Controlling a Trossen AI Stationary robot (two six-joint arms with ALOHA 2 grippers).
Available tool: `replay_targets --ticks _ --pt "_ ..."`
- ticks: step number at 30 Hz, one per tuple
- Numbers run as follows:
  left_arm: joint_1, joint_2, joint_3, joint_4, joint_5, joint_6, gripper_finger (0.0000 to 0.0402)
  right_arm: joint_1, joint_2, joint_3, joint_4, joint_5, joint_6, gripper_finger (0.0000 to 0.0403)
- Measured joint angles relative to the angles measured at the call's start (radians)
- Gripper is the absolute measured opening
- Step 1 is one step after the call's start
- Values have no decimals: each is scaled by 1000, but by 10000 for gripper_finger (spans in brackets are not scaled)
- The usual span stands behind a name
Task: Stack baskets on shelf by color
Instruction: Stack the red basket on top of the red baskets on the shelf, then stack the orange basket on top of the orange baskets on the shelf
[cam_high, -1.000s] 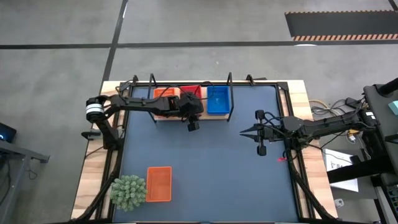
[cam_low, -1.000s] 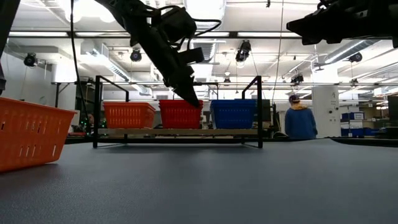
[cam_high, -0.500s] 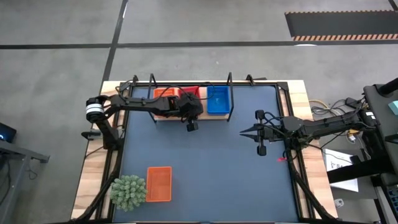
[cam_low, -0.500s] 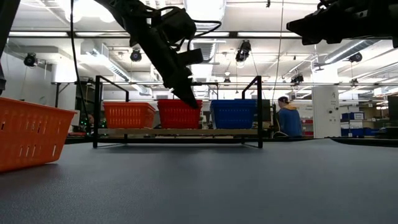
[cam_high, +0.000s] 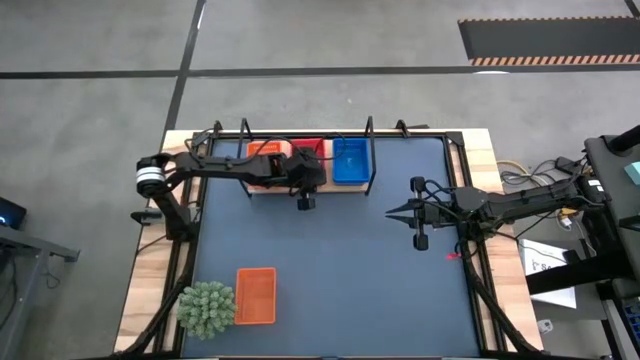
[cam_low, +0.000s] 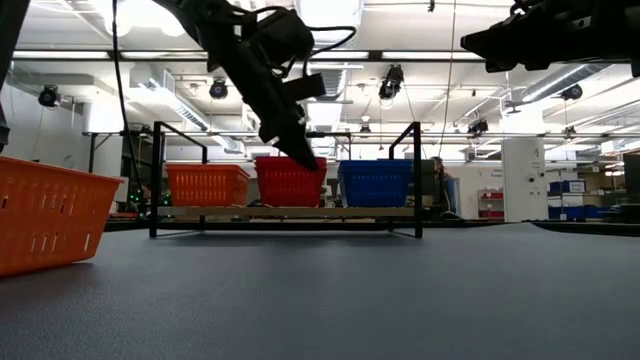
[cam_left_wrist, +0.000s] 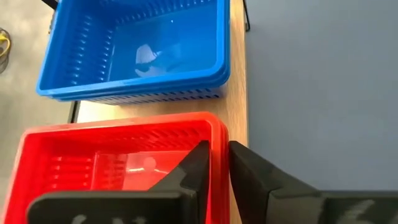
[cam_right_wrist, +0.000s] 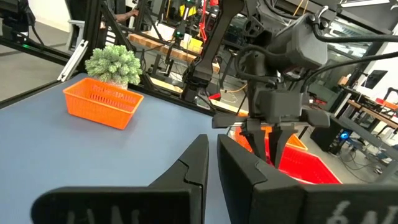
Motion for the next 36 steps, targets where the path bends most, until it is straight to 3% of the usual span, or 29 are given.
replay_targets --ticks 12,18,30,36 --pt "-6 -31 4 -2 0 -22 66 0 0 0 0 0 -1 27" --pt "-80 -112 15 3 0 -177 66 0 0 1 0 0 -8 27" --pt "-460 -165 8 1 -34 -643 66 -2 -2 1 11 8 -44 27" --pt "-658 -164 19 -84 -78 -976 66 -2 -2 1 29 8 -55 27"
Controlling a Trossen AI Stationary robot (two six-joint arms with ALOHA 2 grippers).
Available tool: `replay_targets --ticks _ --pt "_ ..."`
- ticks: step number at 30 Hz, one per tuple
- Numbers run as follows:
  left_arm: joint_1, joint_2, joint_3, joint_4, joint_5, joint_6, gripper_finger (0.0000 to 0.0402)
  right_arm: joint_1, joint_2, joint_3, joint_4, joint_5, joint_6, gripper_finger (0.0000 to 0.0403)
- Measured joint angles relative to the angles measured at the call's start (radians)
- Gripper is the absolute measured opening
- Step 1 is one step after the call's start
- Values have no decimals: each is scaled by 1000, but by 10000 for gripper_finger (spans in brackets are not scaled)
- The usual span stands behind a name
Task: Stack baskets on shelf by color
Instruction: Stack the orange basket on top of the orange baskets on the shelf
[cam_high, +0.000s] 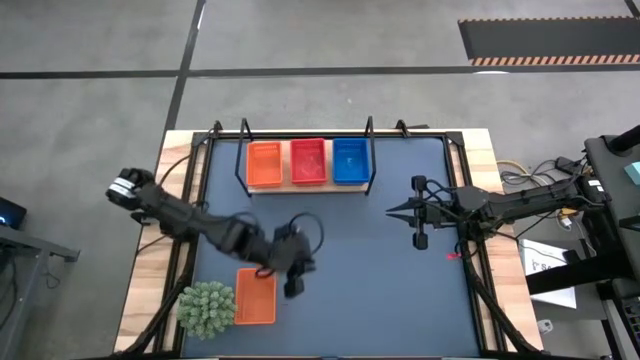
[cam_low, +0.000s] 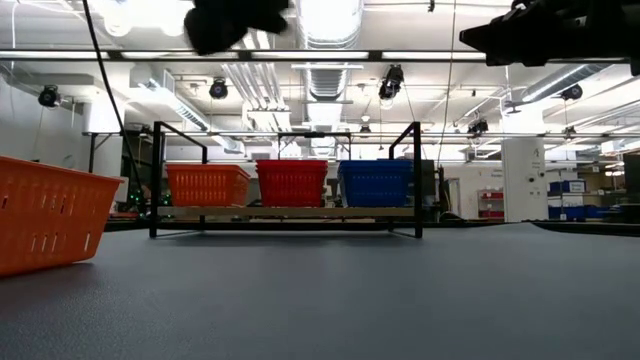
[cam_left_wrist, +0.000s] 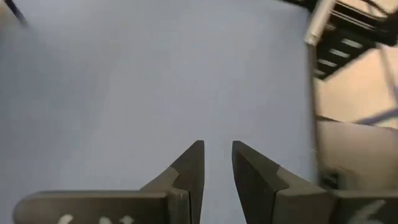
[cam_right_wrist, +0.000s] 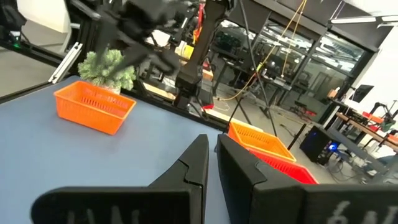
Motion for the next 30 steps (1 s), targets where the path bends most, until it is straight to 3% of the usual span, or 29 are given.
replay_targets --ticks 10,15,20,24,30 --pt "-235 1 2 -39 6 -437 66 0 0 0 8 0 12 27" --pt "-294 10 0 -135 111 -574 66 0 0 0 8 0 12 27" --pt "-320 71 15 -183 253 -615 63 0 2 0 4 0 18 27" --pt "-320 164 109 -210 345 -607 46 0 2 0 1 -1 21 27" --pt "-345 263 295 -557 347 -579 25 0 6 0 -1 0 25 27"
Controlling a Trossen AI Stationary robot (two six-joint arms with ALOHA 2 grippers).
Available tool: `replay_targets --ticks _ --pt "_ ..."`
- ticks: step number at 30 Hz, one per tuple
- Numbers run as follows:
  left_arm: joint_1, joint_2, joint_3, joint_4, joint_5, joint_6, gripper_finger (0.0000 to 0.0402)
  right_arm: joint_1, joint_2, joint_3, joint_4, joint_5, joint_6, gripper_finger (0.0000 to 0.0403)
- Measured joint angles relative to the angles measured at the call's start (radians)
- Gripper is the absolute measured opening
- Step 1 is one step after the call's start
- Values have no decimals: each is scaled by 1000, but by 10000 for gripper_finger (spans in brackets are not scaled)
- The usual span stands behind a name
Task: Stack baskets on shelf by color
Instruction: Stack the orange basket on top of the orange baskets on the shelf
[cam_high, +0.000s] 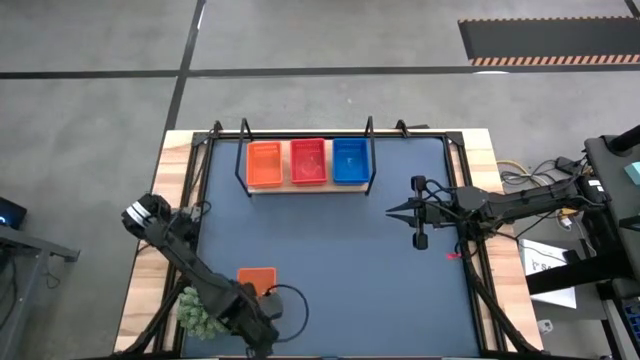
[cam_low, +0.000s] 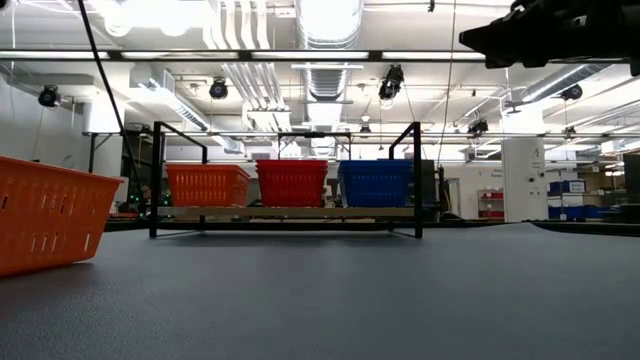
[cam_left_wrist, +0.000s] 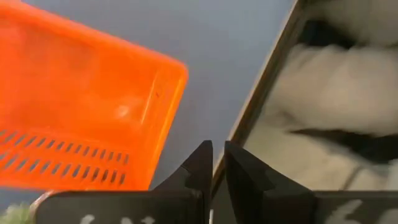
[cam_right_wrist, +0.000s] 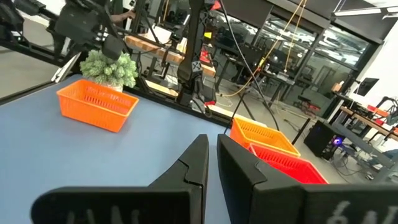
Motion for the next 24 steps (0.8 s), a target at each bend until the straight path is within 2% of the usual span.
replay_targets --ticks 9,19,24 --pt "-26 94 38 -69 -8 115 30 0 2 0 -2 0 1 27" --pt "-30 98 37 -110 -79 231 102 0 2 0 -2 0 4 27" --pt "-31 98 28 -107 -93 278 113 0 2 0 -3 0 4 27"
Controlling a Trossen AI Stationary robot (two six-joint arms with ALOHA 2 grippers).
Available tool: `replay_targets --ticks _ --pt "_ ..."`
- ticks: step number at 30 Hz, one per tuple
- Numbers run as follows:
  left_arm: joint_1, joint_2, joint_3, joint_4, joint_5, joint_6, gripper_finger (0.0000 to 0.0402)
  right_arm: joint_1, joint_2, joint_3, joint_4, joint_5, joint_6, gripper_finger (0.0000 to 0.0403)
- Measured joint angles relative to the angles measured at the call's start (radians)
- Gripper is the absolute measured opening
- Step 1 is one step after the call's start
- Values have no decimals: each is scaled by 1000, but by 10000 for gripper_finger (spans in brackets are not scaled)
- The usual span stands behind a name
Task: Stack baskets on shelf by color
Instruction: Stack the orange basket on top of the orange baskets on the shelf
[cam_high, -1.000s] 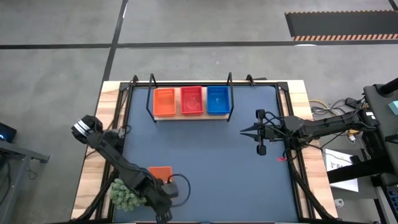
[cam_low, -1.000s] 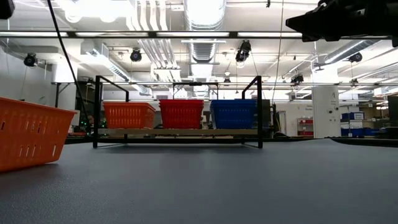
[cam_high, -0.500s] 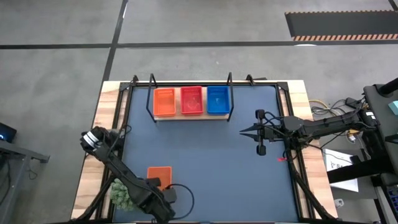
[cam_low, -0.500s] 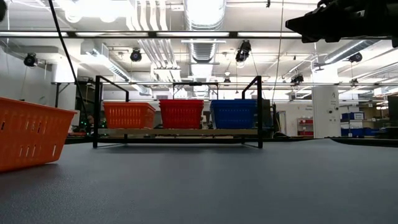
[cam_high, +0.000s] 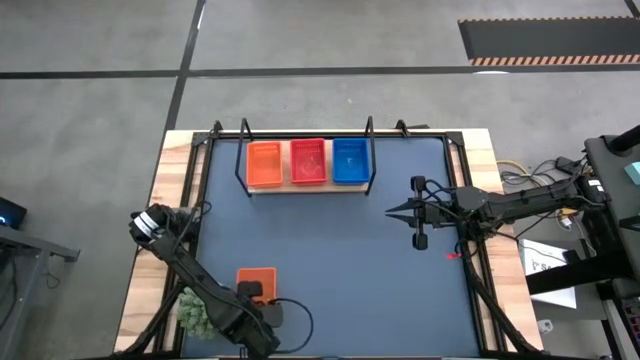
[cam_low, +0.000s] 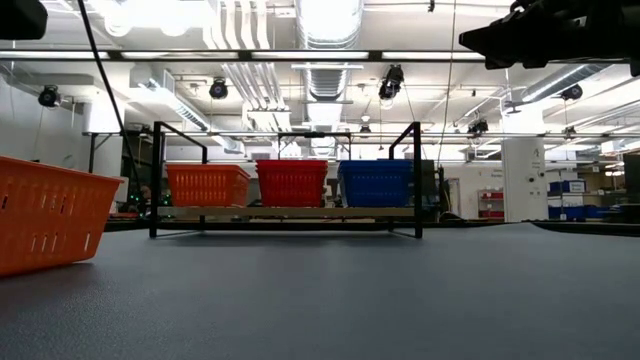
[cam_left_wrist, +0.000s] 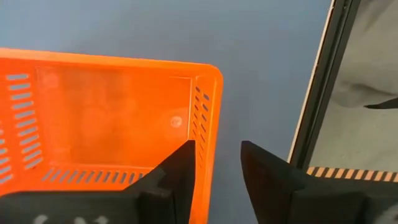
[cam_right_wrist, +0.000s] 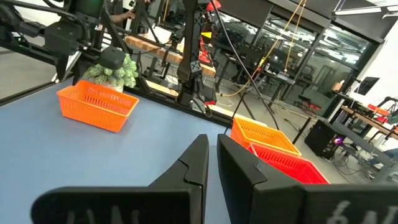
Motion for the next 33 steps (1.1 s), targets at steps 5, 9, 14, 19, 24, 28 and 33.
replay_targets --ticks 5,9,14,19,24,28,33 --pt "0 0 -41 72 -1 3 114 0 0 0 -1 0 0 27" --pt "0 0 -89 110 -1 2 114 0 0 0 -1 0 0 27" --pt "0 0 -146 145 -1 2 114 0 0 0 -1 0 0 27" --pt "0 0 -158 166 -1 14 83 0 0 0 -2 0 1 27" --pt "0 0 -158 175 5 11 12 0 0 0 -2 0 1 27" --pt "0 0 -158 175 6 6 8 0 0 0 -3 0 1 27" --pt "16 -6 -134 167 14 11 2 0 0 0 -3 0 1 27"
